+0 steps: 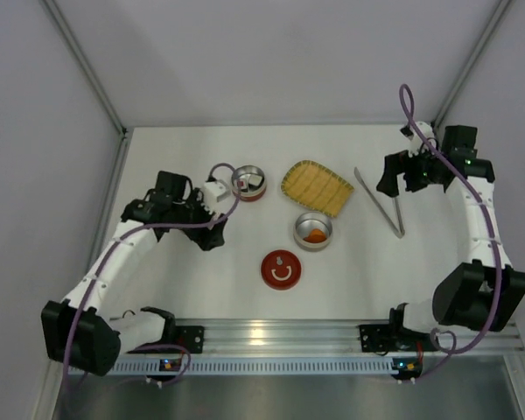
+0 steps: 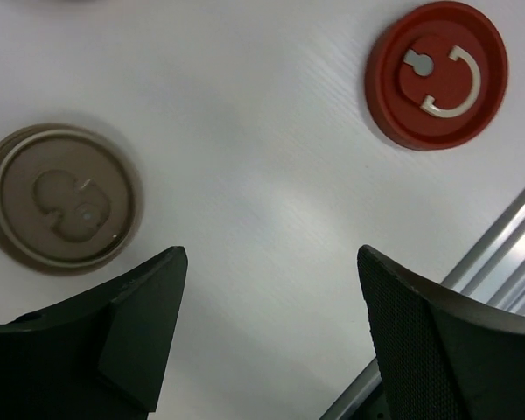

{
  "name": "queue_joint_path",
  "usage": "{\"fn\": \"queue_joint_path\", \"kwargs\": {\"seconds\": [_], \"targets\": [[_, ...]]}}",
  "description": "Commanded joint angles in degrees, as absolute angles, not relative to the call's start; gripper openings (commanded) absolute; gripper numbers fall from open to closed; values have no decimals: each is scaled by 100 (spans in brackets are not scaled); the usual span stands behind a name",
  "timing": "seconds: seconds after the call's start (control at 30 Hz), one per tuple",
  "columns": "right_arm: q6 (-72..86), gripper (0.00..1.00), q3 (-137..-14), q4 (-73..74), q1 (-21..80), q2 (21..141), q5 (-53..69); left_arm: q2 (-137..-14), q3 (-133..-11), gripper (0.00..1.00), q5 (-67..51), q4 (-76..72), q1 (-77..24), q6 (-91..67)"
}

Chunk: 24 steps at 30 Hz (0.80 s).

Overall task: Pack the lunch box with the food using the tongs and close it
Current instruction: Pick up the box lid from the center of the board.

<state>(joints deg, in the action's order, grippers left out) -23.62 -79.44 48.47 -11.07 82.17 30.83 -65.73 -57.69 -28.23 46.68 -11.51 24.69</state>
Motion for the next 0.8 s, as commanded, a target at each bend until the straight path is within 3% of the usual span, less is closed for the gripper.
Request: {"fn": "queue_joint_path", "kwargs": {"seconds": [0.0,0.13,0.4,0.63,0.77], "targets": [[-2461,97,-7342,5186,-1178,7560,3919,-7011,-5967,81,-1962,4580,-2274,2146],[-2478,95,-6725,5177,-1178,6788,4122,-7864,-6310,72,-1661,4579,-3162,1636],[-2899,93,-5986,5256,-1178,5960,4061,-8895,-6636,61,-1311,4351,-3683,1029],[-3103,91,-5845,5344,-1169,5871,4087,-8719,-6776,59,-601,4210,-2077,1307],[-3015,91,-5827,5247,-1116,5985,4236,-8684,-6741,61,-334,4403,-1679,1976]]}}
